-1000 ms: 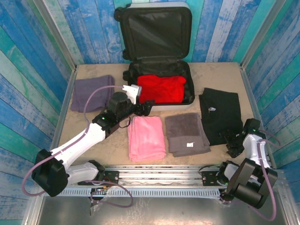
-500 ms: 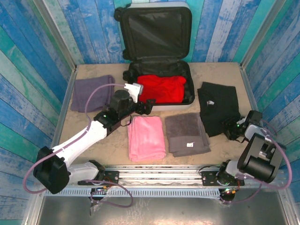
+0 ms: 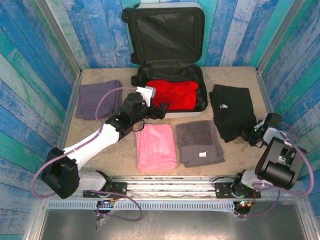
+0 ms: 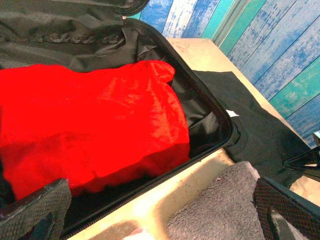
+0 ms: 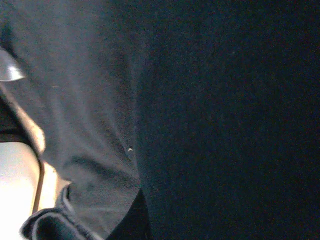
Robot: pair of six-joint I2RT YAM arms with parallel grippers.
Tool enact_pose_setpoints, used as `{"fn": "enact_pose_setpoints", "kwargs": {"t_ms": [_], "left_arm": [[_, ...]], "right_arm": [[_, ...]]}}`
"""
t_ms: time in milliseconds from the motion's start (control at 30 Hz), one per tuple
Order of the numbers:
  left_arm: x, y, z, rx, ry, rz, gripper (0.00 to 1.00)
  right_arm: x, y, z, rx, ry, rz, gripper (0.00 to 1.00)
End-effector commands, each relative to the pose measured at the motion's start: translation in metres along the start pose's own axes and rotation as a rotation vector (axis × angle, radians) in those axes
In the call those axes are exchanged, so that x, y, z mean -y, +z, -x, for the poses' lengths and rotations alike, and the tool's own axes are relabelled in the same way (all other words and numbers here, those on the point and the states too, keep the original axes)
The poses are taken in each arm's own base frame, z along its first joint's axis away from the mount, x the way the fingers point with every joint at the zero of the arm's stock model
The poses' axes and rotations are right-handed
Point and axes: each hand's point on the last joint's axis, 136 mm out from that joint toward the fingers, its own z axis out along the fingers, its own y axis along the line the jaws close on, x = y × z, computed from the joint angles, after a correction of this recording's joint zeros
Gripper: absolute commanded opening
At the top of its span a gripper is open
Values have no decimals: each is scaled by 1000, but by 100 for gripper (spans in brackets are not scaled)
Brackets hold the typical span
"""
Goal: Pack the luggage
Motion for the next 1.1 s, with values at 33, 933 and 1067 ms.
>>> {"fn": "enact_pose_setpoints", "kwargs": {"t_ms": [33,933,1067], "left_arm": [[14,11,19,63,-57,-56,97],[12,27,50,46,-540,101,96],[28,12,58,100,-751,-50,95]], "right_arm": [[-20,-39,12,56,-77,-37,0],[-252,-185,43,260,-594,252,0],[-285,-197,29,244,-677,375,0]]}}
